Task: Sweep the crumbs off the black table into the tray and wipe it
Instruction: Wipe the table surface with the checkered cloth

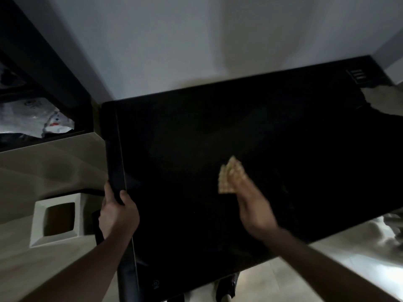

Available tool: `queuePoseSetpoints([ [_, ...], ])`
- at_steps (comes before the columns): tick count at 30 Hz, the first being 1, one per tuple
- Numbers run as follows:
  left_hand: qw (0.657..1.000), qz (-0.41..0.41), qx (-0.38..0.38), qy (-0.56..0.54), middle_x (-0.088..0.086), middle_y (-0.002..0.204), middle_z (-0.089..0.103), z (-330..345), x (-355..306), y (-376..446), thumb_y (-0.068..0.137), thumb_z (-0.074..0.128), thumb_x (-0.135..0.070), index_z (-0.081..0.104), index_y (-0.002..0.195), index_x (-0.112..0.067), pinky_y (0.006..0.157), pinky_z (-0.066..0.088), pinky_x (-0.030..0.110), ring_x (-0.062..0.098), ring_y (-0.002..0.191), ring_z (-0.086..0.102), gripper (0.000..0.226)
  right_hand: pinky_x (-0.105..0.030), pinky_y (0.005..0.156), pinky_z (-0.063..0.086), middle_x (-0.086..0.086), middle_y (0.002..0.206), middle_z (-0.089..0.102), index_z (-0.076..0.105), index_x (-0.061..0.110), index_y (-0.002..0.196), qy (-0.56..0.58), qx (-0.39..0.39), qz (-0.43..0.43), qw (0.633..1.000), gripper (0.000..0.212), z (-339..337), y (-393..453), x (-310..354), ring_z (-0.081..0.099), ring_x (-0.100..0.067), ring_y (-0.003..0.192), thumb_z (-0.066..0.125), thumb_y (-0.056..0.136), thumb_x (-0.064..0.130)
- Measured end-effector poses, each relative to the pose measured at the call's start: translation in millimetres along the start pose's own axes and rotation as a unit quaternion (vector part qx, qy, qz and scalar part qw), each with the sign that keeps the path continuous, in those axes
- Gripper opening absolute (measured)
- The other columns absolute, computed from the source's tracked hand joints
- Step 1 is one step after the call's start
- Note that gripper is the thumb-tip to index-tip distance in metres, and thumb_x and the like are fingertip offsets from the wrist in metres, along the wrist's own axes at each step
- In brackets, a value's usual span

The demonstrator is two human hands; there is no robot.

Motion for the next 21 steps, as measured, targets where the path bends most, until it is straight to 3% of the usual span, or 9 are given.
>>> queuePoseSetpoints([
  [3,1.000,-0.006,-0.006,0.005,0.019,0.152,0.051,0,0,-1,0.104,0.032,-0.048,0.011,0.161,-0.037,0.103,0.045,0.059,0.050,0.128,0.053,0.062,-0.053,0.127,0.024,-0.012,0.167,0.033,0.045,0.010,0.155,-0.131,-0.032,0.081,0.988,0.054,-52,49,-93,0.028,-0.033,0.157,0.042,0.102,0.003],
  [6,1.000,-0.008,-0.012,0.010,0.019,0.153,0.049,0,0,0,0.104,0.033,-0.046,0.013,0.161,-0.035,0.105,0.044,0.059,0.050,0.132,0.051,0.062,-0.060,0.127,0.014,-0.001,0.173,0.017,0.027,0.031,0.163,-0.219,0.002,0.199,0.955,0.054,-75,84,-170,0.013,-0.040,0.159,0.035,0.110,0.028],
  [9,1.000,-0.002,-0.016,0.005,0.016,0.155,0.047,1,0,2,0.104,0.034,-0.045,0.013,0.161,-0.034,0.108,0.043,0.059,0.048,0.134,0.049,0.062,-0.060,0.127,0.003,0.002,0.175,0.009,0.018,0.035,0.165,-0.244,0.024,0.244,0.938,0.058,-64,103,-182,0.002,-0.035,0.160,0.031,0.109,0.041],
  [13,1.000,-0.008,-0.016,0.021,0.019,0.150,0.052,0,-3,2,0.104,0.034,-0.043,0.012,0.160,-0.039,0.104,0.045,0.059,0.050,0.128,0.054,0.061,-0.062,0.126,0.016,-0.005,0.170,0.029,0.038,0.021,0.160,-0.247,0.064,0.096,0.962,0.061,-7,74,-111,0.019,-0.029,0.159,0.036,0.100,0.033],
  [18,0.999,-0.013,-0.020,0.027,0.022,0.143,0.058,-4,-6,-2,0.103,0.034,-0.045,0.014,0.159,-0.041,0.100,0.049,0.059,0.051,0.121,0.058,0.060,-0.048,0.124,0.017,0.000,0.173,0.021,0.023,0.033,0.164,-0.204,0.174,-0.152,0.951,0.078,69,-60,12,0.020,-0.024,0.159,0.051,0.091,0.027],
  [21,0.999,-0.027,-0.016,0.024,0.025,0.141,0.059,-4,-5,-3,0.102,0.035,-0.046,0.014,0.159,-0.039,0.103,0.047,0.059,0.052,0.122,0.058,0.061,-0.041,0.121,0.032,0.007,0.170,0.028,0.047,0.032,0.154,-0.195,0.190,-0.247,0.930,0.064,93,-132,26,0.026,-0.017,0.157,0.065,0.093,0.023],
])
Point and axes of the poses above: each hand's wrist, its own y-axis towards the middle knuckle, its own z-axis out of the palm, x = y × z, the point moved 9 cm from there along y, towards the middle knuckle
